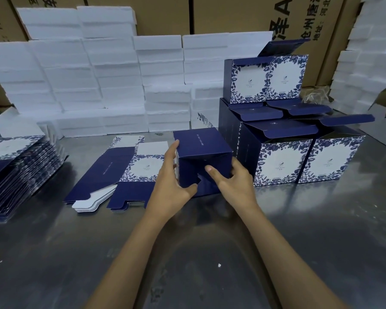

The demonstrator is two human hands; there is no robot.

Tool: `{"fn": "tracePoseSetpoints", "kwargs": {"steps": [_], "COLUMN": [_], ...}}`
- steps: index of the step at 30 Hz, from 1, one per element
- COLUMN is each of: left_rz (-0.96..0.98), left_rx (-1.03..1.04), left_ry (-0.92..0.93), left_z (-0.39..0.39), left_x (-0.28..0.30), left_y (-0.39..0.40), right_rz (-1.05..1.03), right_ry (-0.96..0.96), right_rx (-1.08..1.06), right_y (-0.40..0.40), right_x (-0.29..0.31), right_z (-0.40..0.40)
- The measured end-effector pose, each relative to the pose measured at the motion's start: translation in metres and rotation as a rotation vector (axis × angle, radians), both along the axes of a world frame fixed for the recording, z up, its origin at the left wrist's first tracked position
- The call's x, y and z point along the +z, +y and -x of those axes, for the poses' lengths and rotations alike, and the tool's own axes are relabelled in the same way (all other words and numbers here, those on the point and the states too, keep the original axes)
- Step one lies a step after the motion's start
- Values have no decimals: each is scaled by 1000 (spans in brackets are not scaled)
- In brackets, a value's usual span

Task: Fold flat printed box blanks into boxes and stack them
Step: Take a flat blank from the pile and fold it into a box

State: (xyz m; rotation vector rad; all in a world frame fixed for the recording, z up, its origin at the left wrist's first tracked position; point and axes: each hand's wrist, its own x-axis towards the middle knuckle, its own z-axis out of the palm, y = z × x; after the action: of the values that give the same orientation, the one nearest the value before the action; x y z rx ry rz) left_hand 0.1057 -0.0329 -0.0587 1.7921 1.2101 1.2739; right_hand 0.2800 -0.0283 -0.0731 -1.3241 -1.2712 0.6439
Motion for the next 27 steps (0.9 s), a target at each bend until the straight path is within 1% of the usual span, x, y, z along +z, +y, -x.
{"fn": "tracePoseSetpoints", "kwargs": {"steps": [3, 6, 9, 11, 13, 17, 19, 21, 23, 25, 27], "left_rz": [23, 43, 74, 138, 190, 233, 248, 228, 159, 49, -37], "left_rx": [-2, -18, -33, -21, 12, 108, 133, 130, 115, 118, 125], "left_ry": [-42, -107, -217, -293, -347, -417, -419, -374, -341, -299, -253], "left_z": [-1, -4, -7, -9, -8, -5, -3, 0, 2, 3, 0], "left_x": [3, 8, 14, 19, 21, 22, 23, 27, 31, 33, 35], "left_y": [-2, -5, -7, -8, -5, -6, -9, -11, -13, -15, -18], "right_rz": [37, 68, 85, 111, 143, 146, 168, 184, 126, 41, 9], "right_ry": [13, 79, 112, 148, 218, 364, 444, 573, 654, 666, 630], "right_rx": [73, 135, 152, 167, 189, 238, 238, 254, 300, 292, 255], "right_y": [0, -1, -5, -8, -13, -15, -14, -12, -9, -5, -3], "right_x": [3, 7, 11, 15, 21, 27, 29, 31, 31, 31, 33], "right_z": [-2, -2, 0, 0, 0, -2, -2, -4, -8, -17, -25]}}
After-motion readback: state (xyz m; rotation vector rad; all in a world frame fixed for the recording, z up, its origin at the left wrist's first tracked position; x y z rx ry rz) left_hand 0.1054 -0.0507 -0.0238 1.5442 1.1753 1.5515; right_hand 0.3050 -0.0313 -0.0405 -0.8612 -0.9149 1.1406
